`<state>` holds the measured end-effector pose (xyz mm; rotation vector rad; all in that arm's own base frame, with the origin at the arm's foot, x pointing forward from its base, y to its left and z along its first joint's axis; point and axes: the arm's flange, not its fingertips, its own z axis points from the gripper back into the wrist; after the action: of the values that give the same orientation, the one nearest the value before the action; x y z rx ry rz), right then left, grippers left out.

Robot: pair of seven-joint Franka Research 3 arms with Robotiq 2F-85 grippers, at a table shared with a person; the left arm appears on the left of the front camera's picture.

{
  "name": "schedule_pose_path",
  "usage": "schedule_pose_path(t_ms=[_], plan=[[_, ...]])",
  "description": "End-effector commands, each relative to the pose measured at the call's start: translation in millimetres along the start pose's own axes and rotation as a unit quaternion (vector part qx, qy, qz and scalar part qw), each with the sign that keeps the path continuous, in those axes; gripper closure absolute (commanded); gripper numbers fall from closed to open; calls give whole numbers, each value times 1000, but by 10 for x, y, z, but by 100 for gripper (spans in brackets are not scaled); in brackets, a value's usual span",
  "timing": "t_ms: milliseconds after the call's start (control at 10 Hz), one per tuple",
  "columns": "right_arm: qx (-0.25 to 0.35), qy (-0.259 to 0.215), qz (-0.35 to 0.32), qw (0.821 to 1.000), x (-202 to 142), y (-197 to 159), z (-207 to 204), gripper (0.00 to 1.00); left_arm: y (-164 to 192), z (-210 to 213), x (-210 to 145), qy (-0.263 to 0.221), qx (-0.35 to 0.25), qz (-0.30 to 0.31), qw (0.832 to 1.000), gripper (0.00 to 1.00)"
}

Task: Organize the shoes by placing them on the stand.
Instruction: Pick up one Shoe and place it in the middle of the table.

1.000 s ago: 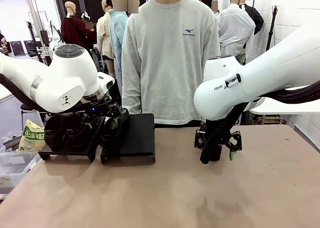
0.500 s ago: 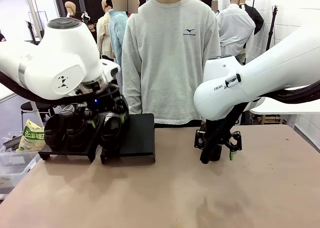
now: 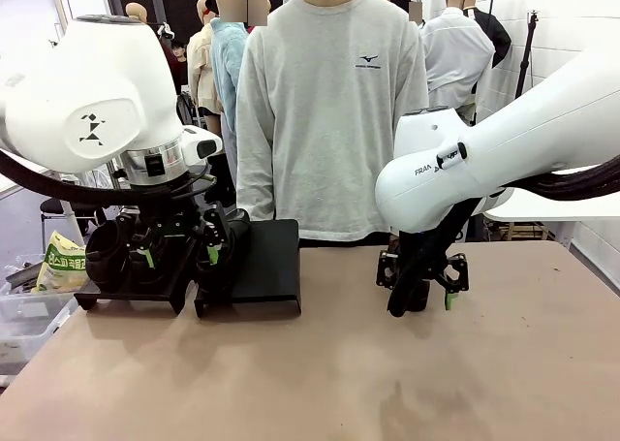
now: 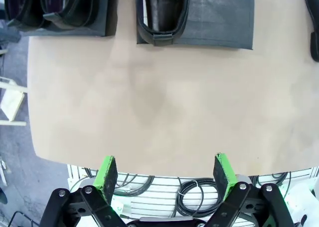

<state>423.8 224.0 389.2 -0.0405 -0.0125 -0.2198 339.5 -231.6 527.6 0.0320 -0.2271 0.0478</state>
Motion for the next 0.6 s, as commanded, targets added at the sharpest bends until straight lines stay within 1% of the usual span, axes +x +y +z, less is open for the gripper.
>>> schedule_pose_path(t_ms=[0, 200, 400, 500], plan=[[23, -11, 37, 999, 436, 270, 71, 0, -2, -3, 1, 0, 0, 0, 1000, 0], [28, -11, 52, 998, 510, 333, 82, 0, -2, -3, 1, 0, 0, 0, 1000, 0], [34, -35, 60, 997, 782, 620, 175, 0, -2, -3, 1, 0, 0, 0, 1000, 0], [17, -48, 52, 997, 930, 752, 172, 0, -2, -3, 1, 0, 0, 0, 1000, 0]])
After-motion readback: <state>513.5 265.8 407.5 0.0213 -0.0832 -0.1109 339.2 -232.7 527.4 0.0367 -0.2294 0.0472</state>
